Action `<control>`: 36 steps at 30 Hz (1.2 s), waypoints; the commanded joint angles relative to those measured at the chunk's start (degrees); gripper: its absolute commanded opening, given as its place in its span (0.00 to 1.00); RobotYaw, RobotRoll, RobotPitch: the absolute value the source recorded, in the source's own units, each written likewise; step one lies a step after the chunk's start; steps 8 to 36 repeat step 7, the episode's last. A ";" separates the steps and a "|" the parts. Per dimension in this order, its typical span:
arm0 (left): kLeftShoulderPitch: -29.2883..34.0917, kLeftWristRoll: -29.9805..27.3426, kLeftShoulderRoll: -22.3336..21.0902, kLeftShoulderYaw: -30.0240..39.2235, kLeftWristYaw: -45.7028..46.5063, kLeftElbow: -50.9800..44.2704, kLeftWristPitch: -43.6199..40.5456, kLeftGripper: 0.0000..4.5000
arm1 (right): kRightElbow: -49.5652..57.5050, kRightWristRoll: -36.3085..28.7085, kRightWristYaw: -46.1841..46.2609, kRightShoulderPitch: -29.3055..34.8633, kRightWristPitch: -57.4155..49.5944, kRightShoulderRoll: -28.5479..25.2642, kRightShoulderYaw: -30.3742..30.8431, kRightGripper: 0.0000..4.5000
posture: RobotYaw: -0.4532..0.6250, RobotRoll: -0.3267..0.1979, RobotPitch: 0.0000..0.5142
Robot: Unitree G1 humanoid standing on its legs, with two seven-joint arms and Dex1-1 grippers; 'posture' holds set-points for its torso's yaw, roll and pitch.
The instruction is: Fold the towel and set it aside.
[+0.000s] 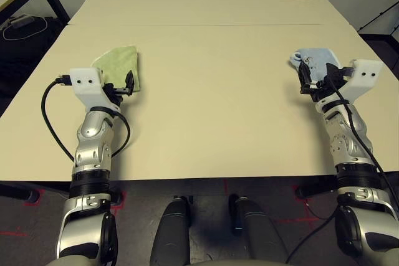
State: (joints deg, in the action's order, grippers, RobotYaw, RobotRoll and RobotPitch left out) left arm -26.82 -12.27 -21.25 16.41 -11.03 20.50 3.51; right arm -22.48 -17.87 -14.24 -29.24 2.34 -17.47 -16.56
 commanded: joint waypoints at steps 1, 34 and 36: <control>-1.07 -1.26 0.53 0.65 -0.88 -0.28 1.53 0.99 | 0.52 0.24 0.04 -0.01 -0.29 -0.12 -0.12 1.00 | 0.47 0.62 0.29; -1.17 -1.25 0.45 0.57 -1.21 0.24 2.35 0.99 | 0.58 0.22 0.00 0.04 -0.21 -0.09 -0.11 1.00 | 0.47 0.62 0.28; -1.17 -1.25 0.45 0.57 -1.21 0.24 2.35 0.99 | 0.58 0.22 0.00 0.04 -0.21 -0.09 -0.11 1.00 | 0.47 0.62 0.28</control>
